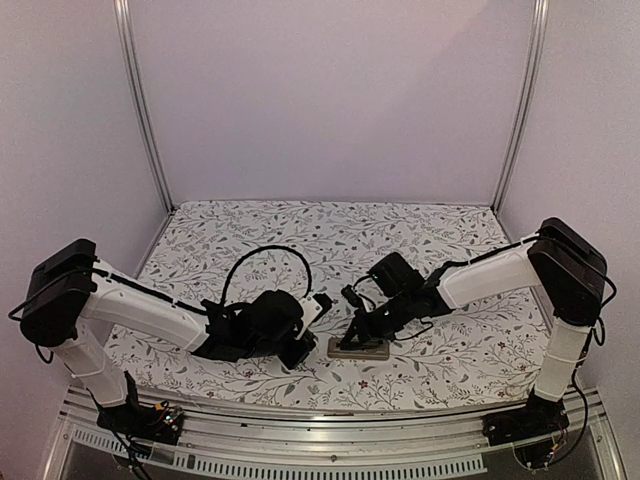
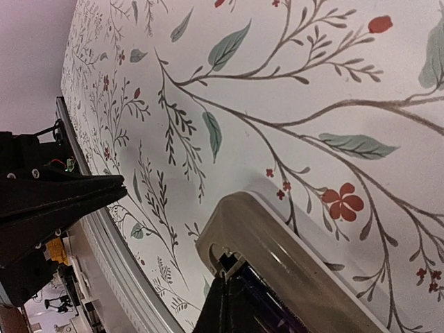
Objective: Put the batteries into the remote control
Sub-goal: Pick up the battery cover at the center of the board.
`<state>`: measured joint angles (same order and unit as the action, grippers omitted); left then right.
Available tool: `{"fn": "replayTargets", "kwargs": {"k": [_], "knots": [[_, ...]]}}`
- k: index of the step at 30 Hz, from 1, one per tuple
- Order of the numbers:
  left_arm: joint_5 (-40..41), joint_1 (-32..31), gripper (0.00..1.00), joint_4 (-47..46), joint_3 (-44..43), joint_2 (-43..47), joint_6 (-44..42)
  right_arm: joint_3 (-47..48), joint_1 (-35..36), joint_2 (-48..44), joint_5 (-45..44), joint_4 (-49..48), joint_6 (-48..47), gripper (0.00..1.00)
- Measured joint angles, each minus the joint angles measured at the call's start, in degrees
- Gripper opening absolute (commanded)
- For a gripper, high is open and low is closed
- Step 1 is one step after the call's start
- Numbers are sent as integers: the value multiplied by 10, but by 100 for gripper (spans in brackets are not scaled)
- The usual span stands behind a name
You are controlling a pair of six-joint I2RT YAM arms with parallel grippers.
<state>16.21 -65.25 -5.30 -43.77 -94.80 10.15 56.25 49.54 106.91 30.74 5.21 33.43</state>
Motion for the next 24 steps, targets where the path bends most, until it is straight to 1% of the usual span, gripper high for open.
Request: {"fn": "replayTargets", "kwargs": {"k": [2,6,11,15,19,23,24], "knots": [[0,0,0,0,1,0,0,-1,0,-3,-2,2,0,0],[0,0,0,0,1,-1,-1,9,0,-11,-15,37,-6,0],[0,1,0,0,1,-1,-3,51,-1,-33,-26,91,-19,0],[3,1,0,0,1,-1,-4,85,-2,-67,-29,102,-29,0],[8,1,0,0,2,-1,-5,94,-9,-96,-39,108,-33,0],[10,1,0,-3,4,-1,-5,94,-16,-98,-52,129,-35,0],[10,1,0,-4,5,-1,-5,94,-17,-98,-57,134,-36,1]]}}
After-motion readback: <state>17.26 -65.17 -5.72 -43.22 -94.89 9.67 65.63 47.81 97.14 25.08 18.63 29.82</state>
